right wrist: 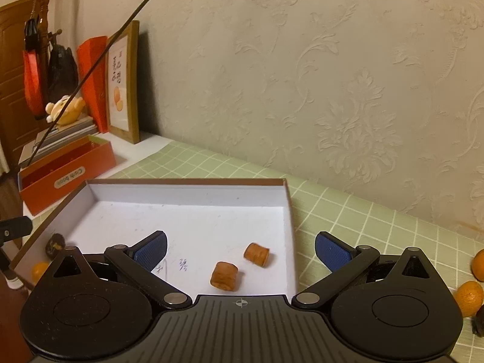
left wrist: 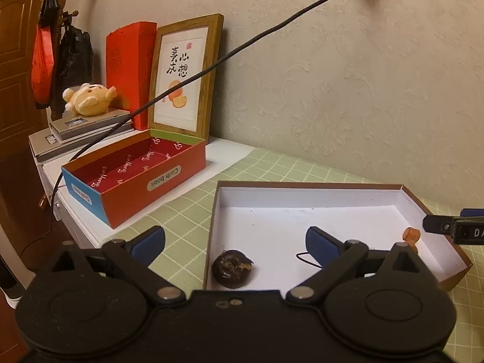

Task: Organize fruits
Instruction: 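Open both tools to drop the kumquat and orange piece into the box, then move both open tools back toward the remaining fruits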

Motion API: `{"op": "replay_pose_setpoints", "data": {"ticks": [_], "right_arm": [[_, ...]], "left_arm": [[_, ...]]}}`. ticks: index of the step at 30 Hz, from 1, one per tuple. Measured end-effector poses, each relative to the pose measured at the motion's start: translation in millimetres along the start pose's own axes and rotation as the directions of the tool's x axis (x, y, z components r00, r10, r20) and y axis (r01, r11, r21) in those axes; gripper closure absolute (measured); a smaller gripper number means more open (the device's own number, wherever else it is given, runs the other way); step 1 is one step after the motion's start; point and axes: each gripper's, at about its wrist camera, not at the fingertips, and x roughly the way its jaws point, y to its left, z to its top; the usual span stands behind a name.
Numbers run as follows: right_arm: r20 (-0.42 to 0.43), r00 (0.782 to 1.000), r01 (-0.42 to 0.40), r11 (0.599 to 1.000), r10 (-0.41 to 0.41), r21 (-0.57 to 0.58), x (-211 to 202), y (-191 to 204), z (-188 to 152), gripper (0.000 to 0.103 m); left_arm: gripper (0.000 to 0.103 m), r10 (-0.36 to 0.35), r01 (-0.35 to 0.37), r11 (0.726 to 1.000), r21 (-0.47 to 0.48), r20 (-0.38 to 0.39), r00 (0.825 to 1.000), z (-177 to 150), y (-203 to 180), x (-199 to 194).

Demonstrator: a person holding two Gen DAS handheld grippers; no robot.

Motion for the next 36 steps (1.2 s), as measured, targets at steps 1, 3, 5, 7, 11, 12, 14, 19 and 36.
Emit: {"op": "replay_pose_setpoints", "data": {"ticks": [1, 3, 5, 7, 11, 12, 14, 19, 36], "right_arm": [[-0.001, 1.0, -0.002, 1.0, 0.002, -0.004, -1.1, 0.7, 0.4, 0.0], [0.001, 1.0, -0.009, 1.0, 0.009, -0.01, -2.1, 3.7, 0.3, 0.0], [0.003, 1.0, -0.009, 1.0, 0.009, -0.015, -3.1, 4.8, 0.4, 0.0], [0.001, 1.0, -0.014, 1.0, 0.015, -0.013, -3.8, 4.2, 0.2, 0.0], [0.0, 1.0, -0.025, 1.0, 0.025, -0.012, -7.2, 4.4, 0.4, 0.0], [0.001, 1.0, -0.025, 1.0, 0.025, -0.016, -8.1, 5.0, 0.6, 0.0], [0.007, 1.0, -0.023, 1.0, 0.023, -0.022, -11.1, 6.0, 0.8, 0.0], [0.013, 1.0, -0.006, 1.0, 0.006, -0.013, -21.3, 1.9, 1.2, 0.0], [0.026, 0.981, 0.188, 0.973, -0.193, 0.137, -116.1, -81.2, -6.6, 0.0]], "left_arm": [[0.009, -0.003, 0.003, 1.0, 0.001, -0.002, 1.0, -0.1, -0.9, 0.1], [0.009, -0.004, 0.004, 1.0, 0.003, -0.002, 1.0, -0.5, -2.5, 0.0], [0.008, -0.006, 0.006, 1.0, 0.003, -0.002, 1.0, -0.7, -3.6, -0.2], [0.008, -0.005, 0.005, 1.0, 0.006, -0.004, 1.0, -1.0, -4.1, 0.2], [0.007, -0.005, 0.005, 1.0, 0.009, -0.009, 1.0, -0.7, -4.6, 1.1], [0.007, -0.005, 0.006, 1.0, 0.01, -0.009, 1.0, -0.6, -5.1, 0.9], [0.007, -0.006, 0.006, 1.0, 0.011, -0.004, 1.0, -0.1, -6.3, -0.4], [0.006, -0.011, 0.011, 0.999, 0.042, 0.013, 1.0, 3.8, -16.3, -9.6], [0.006, -0.179, 0.179, 0.98, 0.082, 0.002, 0.984, 4.1, -96.0, -43.2]]}}
